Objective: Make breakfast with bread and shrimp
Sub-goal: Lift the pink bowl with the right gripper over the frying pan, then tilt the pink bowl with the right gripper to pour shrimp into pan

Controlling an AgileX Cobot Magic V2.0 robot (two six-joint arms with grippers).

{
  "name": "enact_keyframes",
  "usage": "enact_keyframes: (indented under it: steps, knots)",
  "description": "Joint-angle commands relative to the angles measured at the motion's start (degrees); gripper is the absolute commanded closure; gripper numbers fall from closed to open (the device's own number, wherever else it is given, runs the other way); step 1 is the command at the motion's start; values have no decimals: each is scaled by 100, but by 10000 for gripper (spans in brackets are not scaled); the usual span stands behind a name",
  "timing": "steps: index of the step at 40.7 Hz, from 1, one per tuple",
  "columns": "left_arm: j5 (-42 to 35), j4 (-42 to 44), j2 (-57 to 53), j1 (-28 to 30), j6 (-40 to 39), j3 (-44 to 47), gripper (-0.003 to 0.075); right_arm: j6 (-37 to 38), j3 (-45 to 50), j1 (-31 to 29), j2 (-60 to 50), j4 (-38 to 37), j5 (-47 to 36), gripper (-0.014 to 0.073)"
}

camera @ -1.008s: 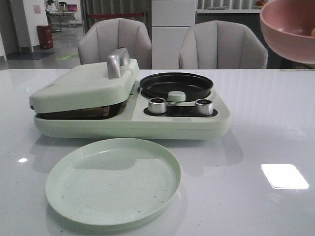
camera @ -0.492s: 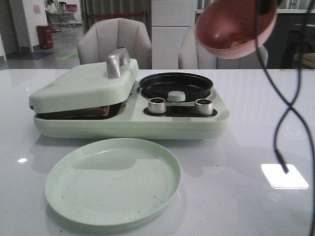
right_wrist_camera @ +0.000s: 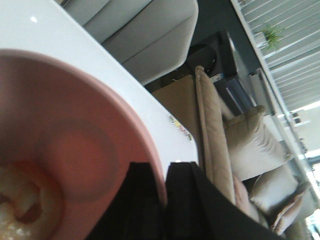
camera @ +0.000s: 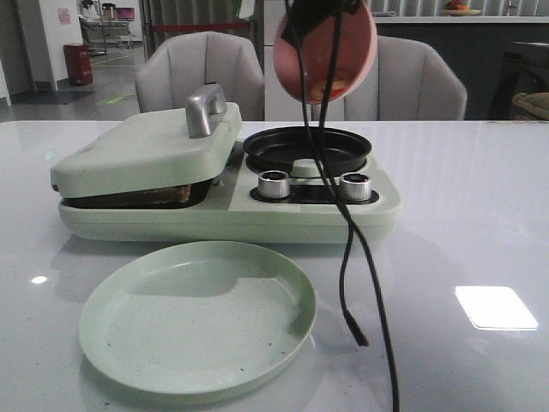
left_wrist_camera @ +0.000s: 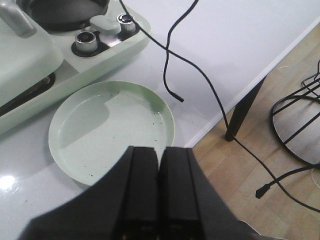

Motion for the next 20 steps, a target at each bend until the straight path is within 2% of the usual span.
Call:
enact_keyframes:
  steps: [1,7,14,20]
  knots:
    - [-468,-6,-3,-41,-39,-178,619,220,-238,78,-344,-997,231,545]
    - [-468,-6,-3,-41,-39,-178,619,592,-238,148,-344,-1603,320,545]
    - [-468,-6,-3,-41,-39,-178,619,586,-238,224,-344,-2553,608,545]
    - [-468,-6,-3,-41,-39,-178,619,512,-463,237,-352,-2553,640,545]
